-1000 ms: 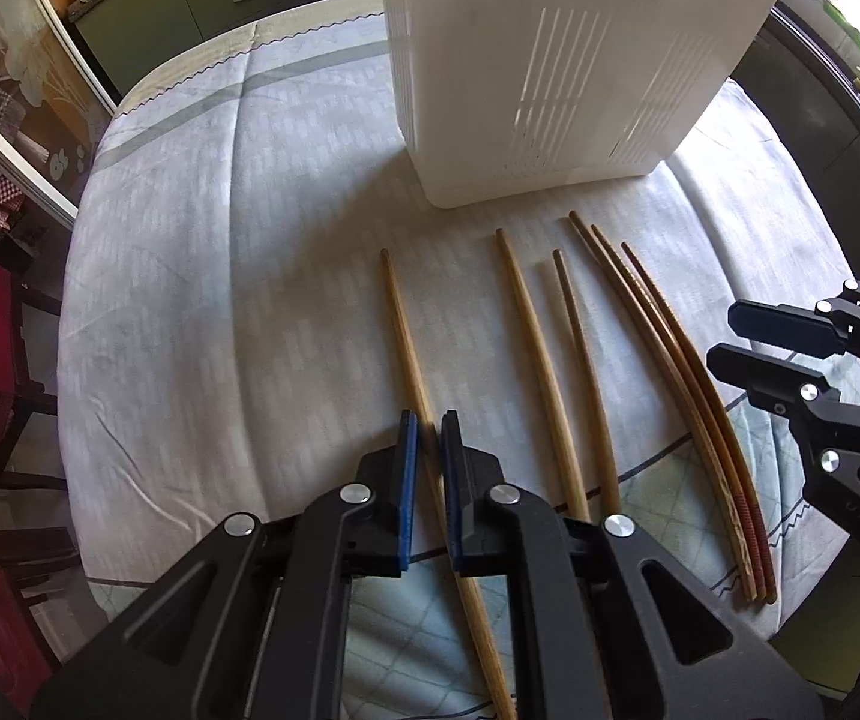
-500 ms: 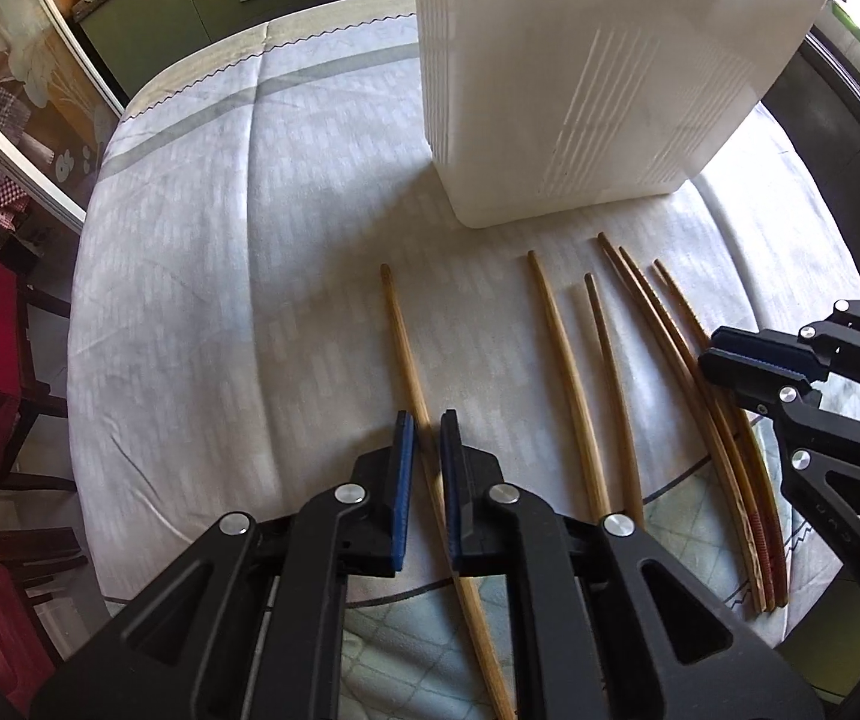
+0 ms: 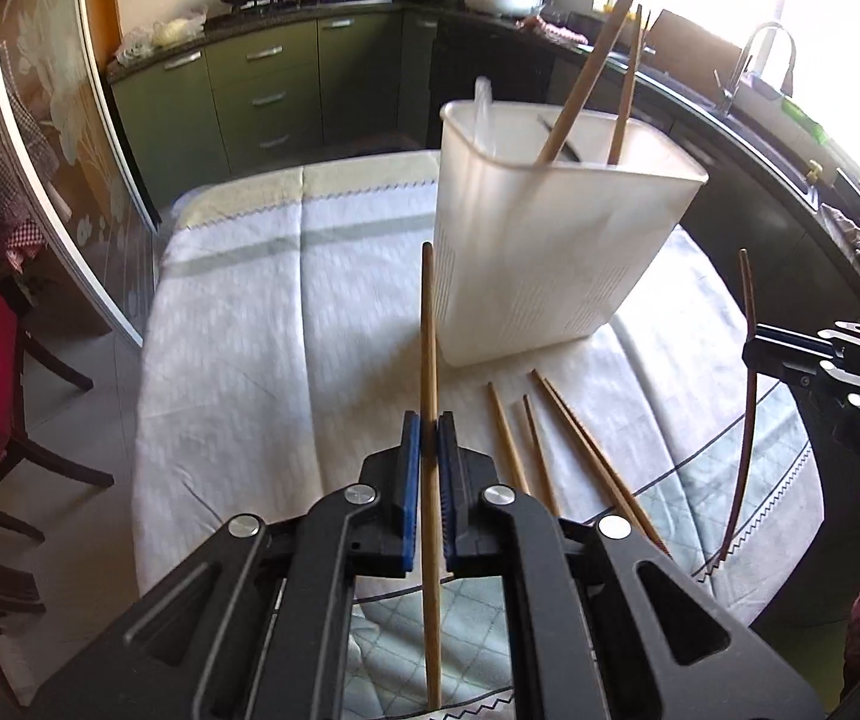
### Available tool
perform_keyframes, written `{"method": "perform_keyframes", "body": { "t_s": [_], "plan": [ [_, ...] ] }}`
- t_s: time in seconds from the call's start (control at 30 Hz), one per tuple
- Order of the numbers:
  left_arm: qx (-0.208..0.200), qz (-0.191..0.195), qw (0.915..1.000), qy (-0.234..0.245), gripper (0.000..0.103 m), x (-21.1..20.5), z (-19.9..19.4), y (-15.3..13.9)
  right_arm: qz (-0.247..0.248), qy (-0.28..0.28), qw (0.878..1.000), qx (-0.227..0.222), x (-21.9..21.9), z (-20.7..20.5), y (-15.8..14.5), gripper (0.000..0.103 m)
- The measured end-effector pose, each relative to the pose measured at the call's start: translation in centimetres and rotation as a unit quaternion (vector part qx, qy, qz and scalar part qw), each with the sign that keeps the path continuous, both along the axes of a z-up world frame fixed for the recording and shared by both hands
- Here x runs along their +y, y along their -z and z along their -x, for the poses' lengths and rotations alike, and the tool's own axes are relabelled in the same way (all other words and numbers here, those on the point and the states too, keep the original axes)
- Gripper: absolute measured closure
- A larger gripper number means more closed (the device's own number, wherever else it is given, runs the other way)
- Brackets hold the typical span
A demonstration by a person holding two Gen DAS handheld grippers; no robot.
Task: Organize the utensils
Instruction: 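Lower both chopsticks into the white holder and open both tools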
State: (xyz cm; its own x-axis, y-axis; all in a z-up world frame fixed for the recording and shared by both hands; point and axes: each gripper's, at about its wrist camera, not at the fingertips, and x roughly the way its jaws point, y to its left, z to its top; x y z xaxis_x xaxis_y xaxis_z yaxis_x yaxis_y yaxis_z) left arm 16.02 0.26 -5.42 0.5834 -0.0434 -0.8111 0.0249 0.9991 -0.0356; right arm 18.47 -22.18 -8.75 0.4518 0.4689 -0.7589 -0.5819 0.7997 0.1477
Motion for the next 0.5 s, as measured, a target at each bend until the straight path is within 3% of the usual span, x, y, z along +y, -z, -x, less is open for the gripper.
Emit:
{"method": "perform_keyframes", "body": {
  "t_s": [0.2, 0.5],
  "plan": [
    [-0.053, 0.002, 0.9985, 0.008, 0.097, -0.6, 2.9, -3.2, -0.019, -0.001, 0.999, -0.031, -3.0, 2.3, -2.9, 0.096],
    [-0.073, 0.011, 0.9972, 0.016, 0.097, -1.7, 4.1, -4.1, -0.027, -0.002, 0.999, -0.039, -4.2, 3.5, -4.0, 0.096]
  ]
}}
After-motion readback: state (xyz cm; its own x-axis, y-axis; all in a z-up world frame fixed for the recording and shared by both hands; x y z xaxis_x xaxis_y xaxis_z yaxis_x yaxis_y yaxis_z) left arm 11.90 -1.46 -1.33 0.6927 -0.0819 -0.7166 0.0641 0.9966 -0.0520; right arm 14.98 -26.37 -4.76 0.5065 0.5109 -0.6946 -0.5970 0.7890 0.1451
